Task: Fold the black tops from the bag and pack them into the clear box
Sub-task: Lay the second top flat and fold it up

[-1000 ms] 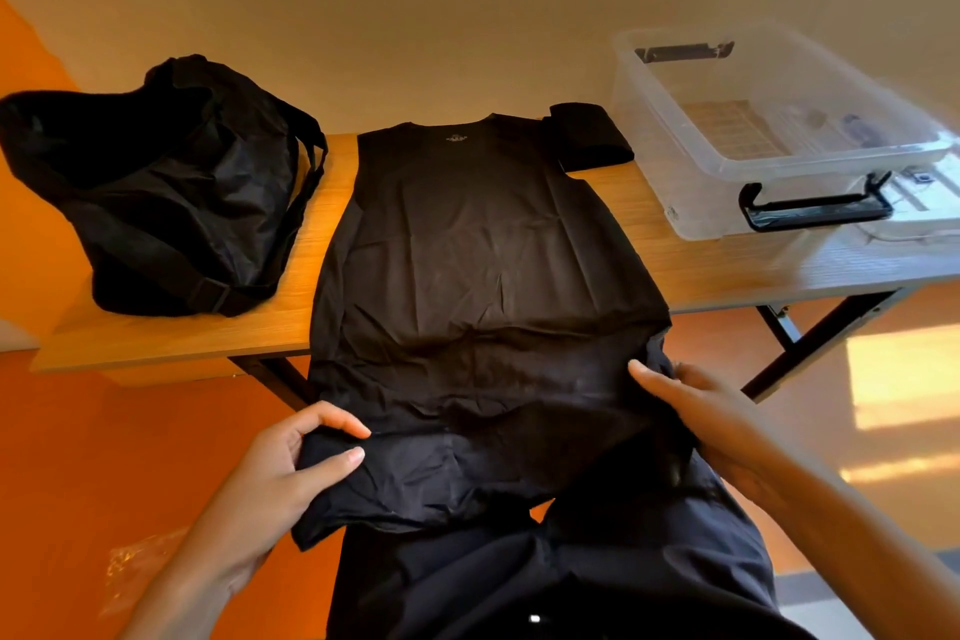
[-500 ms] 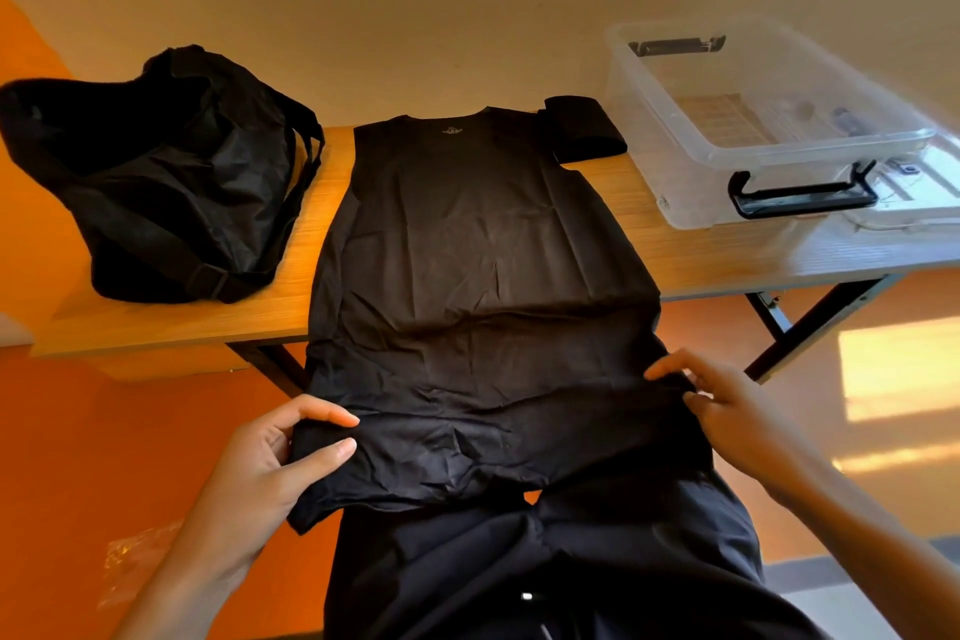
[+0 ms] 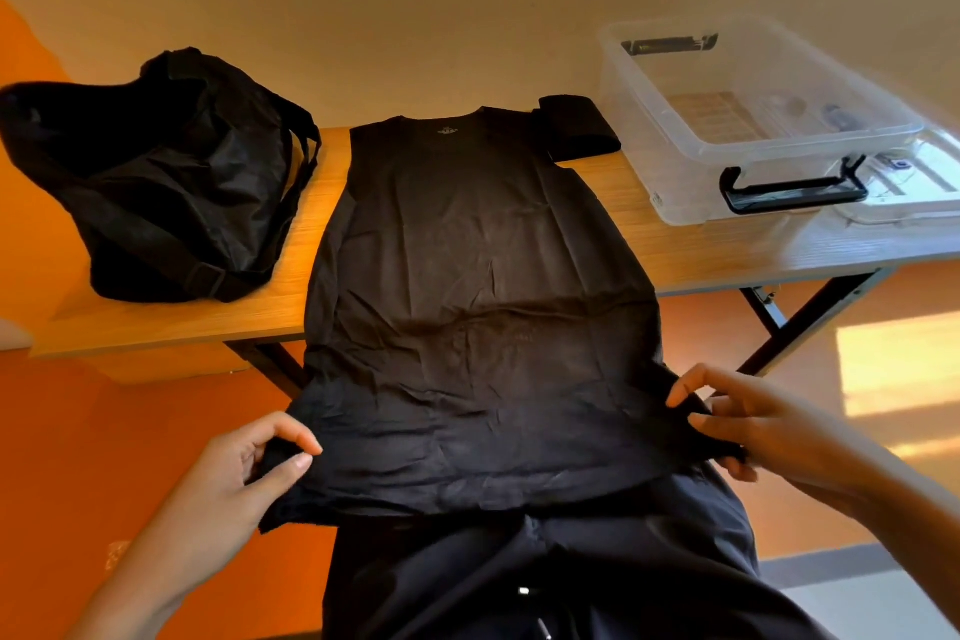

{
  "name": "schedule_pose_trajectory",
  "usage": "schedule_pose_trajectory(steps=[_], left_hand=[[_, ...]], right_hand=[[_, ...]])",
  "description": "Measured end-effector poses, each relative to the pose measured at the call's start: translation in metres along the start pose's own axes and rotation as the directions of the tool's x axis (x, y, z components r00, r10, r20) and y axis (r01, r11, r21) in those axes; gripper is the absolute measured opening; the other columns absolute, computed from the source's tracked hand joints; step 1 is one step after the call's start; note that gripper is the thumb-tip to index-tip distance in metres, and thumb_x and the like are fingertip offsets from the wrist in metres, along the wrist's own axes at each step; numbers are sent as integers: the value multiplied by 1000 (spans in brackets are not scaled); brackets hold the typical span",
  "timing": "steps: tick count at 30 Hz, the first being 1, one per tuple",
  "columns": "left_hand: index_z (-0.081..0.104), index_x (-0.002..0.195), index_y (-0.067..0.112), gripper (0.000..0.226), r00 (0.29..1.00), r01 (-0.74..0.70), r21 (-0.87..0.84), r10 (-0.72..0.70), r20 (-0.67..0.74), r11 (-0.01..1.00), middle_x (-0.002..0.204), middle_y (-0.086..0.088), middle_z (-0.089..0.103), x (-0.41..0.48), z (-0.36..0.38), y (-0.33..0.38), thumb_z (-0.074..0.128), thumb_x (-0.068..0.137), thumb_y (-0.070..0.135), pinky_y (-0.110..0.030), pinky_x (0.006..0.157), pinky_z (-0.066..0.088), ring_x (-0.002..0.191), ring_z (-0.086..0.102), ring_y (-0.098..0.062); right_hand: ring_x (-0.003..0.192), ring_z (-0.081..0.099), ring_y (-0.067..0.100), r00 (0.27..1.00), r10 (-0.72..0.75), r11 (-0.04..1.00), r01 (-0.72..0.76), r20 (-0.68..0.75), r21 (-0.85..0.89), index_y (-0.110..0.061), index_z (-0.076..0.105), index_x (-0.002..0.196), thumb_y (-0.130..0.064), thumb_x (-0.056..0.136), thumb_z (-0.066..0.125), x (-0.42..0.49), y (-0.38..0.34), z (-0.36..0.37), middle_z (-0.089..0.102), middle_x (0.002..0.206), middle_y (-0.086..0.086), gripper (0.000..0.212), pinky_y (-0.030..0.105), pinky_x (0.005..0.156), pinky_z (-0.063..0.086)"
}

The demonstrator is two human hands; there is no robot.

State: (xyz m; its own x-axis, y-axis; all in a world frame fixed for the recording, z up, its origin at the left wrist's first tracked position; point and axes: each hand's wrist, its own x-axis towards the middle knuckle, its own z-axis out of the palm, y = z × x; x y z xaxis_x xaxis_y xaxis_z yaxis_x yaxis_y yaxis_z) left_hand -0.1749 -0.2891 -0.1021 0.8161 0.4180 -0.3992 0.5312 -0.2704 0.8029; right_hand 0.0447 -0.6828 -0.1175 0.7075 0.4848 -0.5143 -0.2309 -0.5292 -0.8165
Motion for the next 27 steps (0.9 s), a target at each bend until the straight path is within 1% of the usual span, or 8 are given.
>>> schedule_pose_trajectory(steps=[4, 6, 11, 14, 16, 19, 22, 27], left_hand=[[67, 83, 25, 32, 999, 22, -65, -24, -35, 998, 108, -8, 64, 1, 1, -5, 49, 105, 11, -47, 72, 48, 82, 65, -22], [74, 84, 18, 29, 994, 44, -221, -65, -86, 974, 109, -12, 65, 0, 2, -3, 53, 103, 9, -42, 58, 46, 64, 57, -25], [80, 96, 11, 21, 997, 55, -474, -70, -14, 879, 122, -12, 72, 5, -5, 5, 72, 77, 18, -43, 87, 52, 110, 71, -29], [79, 100, 5, 35, 998, 35, -565, -4, 56, 824, 120, -21, 72, 2, -14, 5, 77, 65, 3, -43, 82, 62, 109, 71, -35], [78, 107, 7, 59, 990, -2, -558, 81, 116, 830, 125, -21, 70, -3, -22, -1, 83, 49, -4, -37, 83, 62, 117, 68, -35], [79, 107, 19, 67, 987, -112, -369, 147, 70, 923, 122, -11, 73, -10, -25, -11, 84, 56, -24, -26, 91, 58, 118, 68, -24], [83, 92, 23, 58, 969, -246, -202, 235, -74, 948, 111, -2, 77, -12, -14, -18, 71, 68, -29, -16, 89, 55, 110, 71, -15], [81, 97, 41, 65, 953, -256, 98, 269, -143, 962, 140, -2, 62, -1, -13, -46, 73, 77, -20, -47, 117, 39, 139, 52, -20]], right_hand=[[51, 39, 17, 999, 6, 993, -10, 38, 118, -16, 74, 92, -19, 94, 62, 0, -7, -9, 49, 67, 11, 12, 20, 44, 31], [49, 38, 15, 999, -31, 979, 22, 42, 201, -6, 73, 94, -32, 81, 77, 1, -10, -13, 48, 65, 12, 29, 18, 43, 32], [64, 61, 20, 994, -107, 935, 104, -8, 339, 1, 77, 95, -55, 37, 100, 4, -19, -18, 70, 89, 17, 84, 21, 53, 53], [77, 73, 26, 988, -152, 868, 122, 24, 481, 0, 80, 90, -27, 57, 95, 4, -22, -19, 74, 102, 24, 45, 26, 60, 61], [87, 75, 29, 980, -199, 827, 156, 21, 540, -3, 82, 85, 1, 74, 60, -4, -27, -21, 72, 108, 26, 25, 29, 64, 63], [90, 75, 31, 968, -252, 890, 233, -3, 393, -9, 82, 92, 22, 70, 51, -16, -21, -25, 73, 106, 25, 49, 29, 67, 63], [92, 75, 20, 882, -466, 876, 449, -65, -175, -31, 80, 97, 18, 76, 69, -20, -9, -24, 77, 95, 12, 55, 23, 76, 61], [84, 70, 13, 790, -608, 761, 550, -80, -344, -32, 79, 94, -48, 84, 75, -7, -2, -19, 69, 88, -8, 20, 26, 76, 59]])
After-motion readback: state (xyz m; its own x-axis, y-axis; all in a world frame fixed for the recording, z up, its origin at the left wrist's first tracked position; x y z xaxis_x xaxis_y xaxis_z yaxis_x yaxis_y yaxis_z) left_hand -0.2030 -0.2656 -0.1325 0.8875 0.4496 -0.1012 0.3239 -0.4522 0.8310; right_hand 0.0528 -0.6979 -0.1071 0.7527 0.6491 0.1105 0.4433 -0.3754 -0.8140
